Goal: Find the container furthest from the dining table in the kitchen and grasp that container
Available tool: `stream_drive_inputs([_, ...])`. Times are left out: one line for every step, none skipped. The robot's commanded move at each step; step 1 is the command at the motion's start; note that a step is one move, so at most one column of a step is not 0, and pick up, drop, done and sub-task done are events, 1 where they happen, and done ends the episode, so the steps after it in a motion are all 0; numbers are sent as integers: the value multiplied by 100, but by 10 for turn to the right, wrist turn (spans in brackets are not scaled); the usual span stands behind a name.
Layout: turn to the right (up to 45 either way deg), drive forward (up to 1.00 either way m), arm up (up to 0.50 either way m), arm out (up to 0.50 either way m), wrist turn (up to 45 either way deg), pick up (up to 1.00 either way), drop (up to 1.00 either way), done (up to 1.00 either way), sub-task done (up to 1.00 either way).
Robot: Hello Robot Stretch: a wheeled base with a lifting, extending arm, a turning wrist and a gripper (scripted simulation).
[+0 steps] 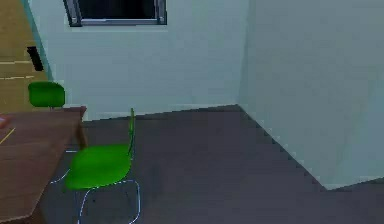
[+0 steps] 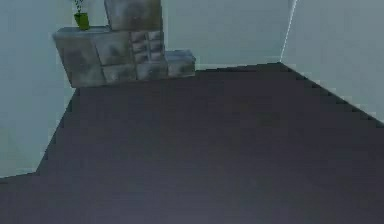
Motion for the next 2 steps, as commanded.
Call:
stream_drive_inputs([450, 0, 0, 0, 0, 0, 0, 0, 0])
stream_drive_inputs([30, 0, 0, 0, 0, 0, 0, 0, 0])
